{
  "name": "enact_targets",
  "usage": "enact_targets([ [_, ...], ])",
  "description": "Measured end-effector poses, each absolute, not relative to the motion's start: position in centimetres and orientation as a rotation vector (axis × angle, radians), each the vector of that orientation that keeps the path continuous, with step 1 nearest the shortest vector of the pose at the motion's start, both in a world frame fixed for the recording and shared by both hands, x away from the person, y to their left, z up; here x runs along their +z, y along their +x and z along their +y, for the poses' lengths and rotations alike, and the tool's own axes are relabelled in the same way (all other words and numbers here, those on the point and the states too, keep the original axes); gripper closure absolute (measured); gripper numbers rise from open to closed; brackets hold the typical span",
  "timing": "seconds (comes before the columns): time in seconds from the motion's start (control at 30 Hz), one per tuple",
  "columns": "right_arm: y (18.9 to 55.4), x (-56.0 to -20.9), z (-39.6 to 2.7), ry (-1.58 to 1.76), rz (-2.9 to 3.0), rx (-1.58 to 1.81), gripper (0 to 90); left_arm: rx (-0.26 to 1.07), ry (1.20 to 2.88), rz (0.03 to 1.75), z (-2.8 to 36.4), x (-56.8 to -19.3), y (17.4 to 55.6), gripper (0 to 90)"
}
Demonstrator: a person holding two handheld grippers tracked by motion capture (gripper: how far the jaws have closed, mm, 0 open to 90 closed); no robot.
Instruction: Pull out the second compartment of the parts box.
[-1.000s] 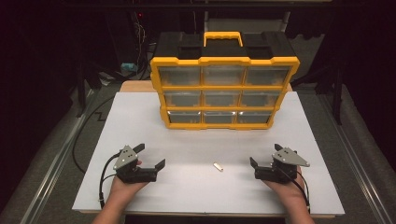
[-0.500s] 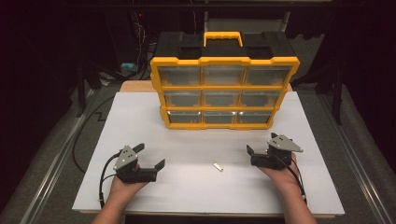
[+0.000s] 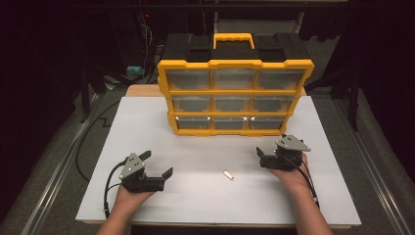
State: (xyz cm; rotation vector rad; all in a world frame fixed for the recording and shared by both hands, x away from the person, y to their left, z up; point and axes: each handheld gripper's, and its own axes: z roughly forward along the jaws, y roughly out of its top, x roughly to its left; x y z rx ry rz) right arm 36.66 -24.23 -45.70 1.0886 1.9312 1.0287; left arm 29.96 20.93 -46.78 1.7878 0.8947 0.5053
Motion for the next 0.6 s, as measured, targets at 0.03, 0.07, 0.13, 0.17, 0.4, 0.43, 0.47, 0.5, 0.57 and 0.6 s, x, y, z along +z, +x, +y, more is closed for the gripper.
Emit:
enact_targets([
  [0.03, 36.6, -45.7, -24.2, 1.085, 1.934, 1.022, 0.2, 0.507, 1.788, 0.891, 20.9, -46.8, 30.0, 0.0],
  [0.07, 36.6, -45.7, -24.3, 1.08, 1.938, 1.014, 0.2, 0.512, 1.788, 0.886, 20.9, -46.8, 29.9, 0.0],
  [0.13, 36.5, -45.7, -24.3, 1.074, 1.946, 0.998, 0.1, 0.513, 1.788, 0.88, 20.8, -46.8, 29.9, 0.0],
  [0.17, 36.4, -45.7, -24.3, 1.07, 1.95, 0.986, 0.1, 0.513, 1.788, 0.879, 20.8, -46.8, 29.9, 0.0],
  [0.4, 35.6, -45.7, -24.8, 1.024, 1.979, 0.914, 0.1, 0.529, 1.78, 0.869, 20.9, -46.7, 29.8, 0.2],
  [0.43, 35.5, -45.7, -24.9, 1.021, 1.982, 0.904, 0.1, 0.527, 1.777, 0.871, 21.0, -46.7, 29.9, 0.2],
  [0.47, 35.4, -45.8, -25.0, 1.014, 1.989, 0.894, 0.1, 0.525, 1.779, 0.873, 21.0, -46.7, 29.9, 0.2],
  [0.5, 35.3, -45.8, -25.2, 1.005, 1.996, 0.885, 0.1, 0.525, 1.78, 0.875, 21.0, -46.7, 29.9, 0.2],
  [0.57, 35.1, -45.9, -25.4, 1.001, 2.005, 0.868, 0.1, 0.526, 1.785, 0.875, 20.9, -46.7, 29.9, 0.1],
  [0.6, 35.1, -46.0, -25.5, 1.002, 2.011, 0.861, 0.1, 0.526, 1.791, 0.871, 20.9, -46.7, 29.9, 0.2],
])
